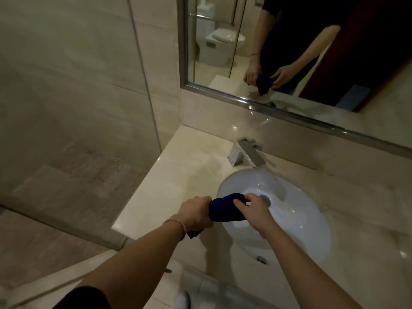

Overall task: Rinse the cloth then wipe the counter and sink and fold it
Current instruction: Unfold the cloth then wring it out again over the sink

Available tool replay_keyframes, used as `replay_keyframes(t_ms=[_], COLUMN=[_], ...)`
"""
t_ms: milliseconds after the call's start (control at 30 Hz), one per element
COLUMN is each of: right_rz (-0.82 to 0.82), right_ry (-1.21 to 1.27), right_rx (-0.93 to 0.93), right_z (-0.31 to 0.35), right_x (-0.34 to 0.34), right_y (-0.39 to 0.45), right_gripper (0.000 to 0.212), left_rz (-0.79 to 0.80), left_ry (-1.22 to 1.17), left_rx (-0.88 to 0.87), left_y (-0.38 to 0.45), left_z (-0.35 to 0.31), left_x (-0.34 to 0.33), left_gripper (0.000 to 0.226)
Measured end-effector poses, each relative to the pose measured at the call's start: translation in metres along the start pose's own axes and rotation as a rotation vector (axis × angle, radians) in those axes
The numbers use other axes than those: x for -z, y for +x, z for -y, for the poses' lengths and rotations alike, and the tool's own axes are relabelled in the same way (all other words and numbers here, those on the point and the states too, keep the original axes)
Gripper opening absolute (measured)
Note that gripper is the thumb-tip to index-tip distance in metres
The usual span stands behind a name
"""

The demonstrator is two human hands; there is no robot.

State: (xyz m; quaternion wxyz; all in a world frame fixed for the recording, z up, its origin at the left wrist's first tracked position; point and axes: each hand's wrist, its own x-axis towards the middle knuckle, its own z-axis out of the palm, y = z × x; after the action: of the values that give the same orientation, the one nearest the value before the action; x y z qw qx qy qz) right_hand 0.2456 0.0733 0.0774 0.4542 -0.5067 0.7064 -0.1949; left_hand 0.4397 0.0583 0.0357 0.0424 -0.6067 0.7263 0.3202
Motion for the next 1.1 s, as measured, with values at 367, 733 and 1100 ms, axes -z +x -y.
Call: replay_keyframes(t_ms=[367, 733, 1100], right_rz=[0.349, 0.388, 0.352], right_ry=[-0.754, -0.112, -0.399], right_rx=[0.233, -0.179, -0.125], right_z=[0.035, 0.018, -0.023], right_x=[0.007, 0.064, 0.133], right_y=[0.006, -0.008, 0.013], right_gripper=[0.102, 0.029, 0.054], left_rz=[0.080, -0.197, -0.095], left_ry=[0.314, 0.505, 0.326], left_rx=[-0.316, -0.731, -0.552], left_y=[0.004, 0.034, 0.054], left_z=[-0.033, -0.070, -0.166], left_x=[0.044, 0.035, 0.022], left_gripper=[0.046, 0.089, 0.021])
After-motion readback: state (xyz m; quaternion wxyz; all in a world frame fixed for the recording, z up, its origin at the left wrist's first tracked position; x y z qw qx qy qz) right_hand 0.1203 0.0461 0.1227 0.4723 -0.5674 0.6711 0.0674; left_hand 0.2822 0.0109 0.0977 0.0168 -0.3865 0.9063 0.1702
